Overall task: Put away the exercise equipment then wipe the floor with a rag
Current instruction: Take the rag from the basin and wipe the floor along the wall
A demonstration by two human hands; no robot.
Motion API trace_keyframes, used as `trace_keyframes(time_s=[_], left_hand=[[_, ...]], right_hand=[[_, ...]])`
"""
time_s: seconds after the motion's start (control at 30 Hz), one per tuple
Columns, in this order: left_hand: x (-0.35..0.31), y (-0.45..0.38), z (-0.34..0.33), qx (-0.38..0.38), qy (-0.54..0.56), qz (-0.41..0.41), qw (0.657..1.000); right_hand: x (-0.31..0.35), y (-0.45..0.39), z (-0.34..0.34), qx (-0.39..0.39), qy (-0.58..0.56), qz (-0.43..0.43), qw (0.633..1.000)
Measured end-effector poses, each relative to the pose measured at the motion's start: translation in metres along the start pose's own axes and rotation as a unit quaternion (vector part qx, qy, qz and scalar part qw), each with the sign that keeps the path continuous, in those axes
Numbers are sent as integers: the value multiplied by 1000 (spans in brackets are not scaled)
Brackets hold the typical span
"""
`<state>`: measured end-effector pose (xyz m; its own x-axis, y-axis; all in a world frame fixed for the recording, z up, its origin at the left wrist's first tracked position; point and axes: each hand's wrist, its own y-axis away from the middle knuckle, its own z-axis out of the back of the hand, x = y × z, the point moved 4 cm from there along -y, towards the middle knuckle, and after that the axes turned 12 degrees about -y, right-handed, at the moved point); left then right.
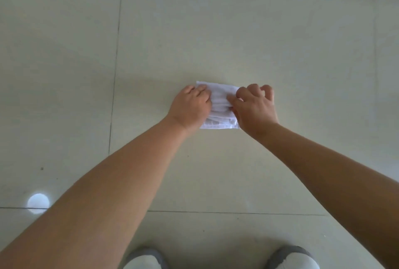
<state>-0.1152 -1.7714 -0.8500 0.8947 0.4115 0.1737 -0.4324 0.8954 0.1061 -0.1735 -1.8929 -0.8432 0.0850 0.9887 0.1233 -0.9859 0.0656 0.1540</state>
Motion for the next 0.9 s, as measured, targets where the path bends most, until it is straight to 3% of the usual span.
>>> trace_keyframes(time_s=[0.2,0.33,0.4,0.47,0.57,0.67,0.7,0.77,0.8,0.9], left_hand=[[58,-17,0,-4,-26,46,999],[94,3,4,6,-46,109,993],[110,23,-3,37,8,181,983],[118,58,-15,62,47,249,965],[99,99,-15,34,83,235,968],[69,121,-11,-14,161,282,946],[52,124,-11,-11,194,258,946],[8,122,-6,-46,173,135,974],[-14,118,-3,-71,140,83,984],[-62,86,5,-93,123,26,988]], right_hand=[[20,-78,25,89,-32,-59,994],[58,-120,28,104,-28,-13,994],[82,-125,28,106,-53,11,993],[105,-117,22,110,-79,28,990],[128,-77,5,128,-119,39,984],[123,-24,-7,40,-71,154,985],[112,-6,-9,14,-53,189,981],[82,32,-13,7,-22,221,975],[66,49,-13,9,-10,220,975],[16,84,-5,27,19,173,984]])
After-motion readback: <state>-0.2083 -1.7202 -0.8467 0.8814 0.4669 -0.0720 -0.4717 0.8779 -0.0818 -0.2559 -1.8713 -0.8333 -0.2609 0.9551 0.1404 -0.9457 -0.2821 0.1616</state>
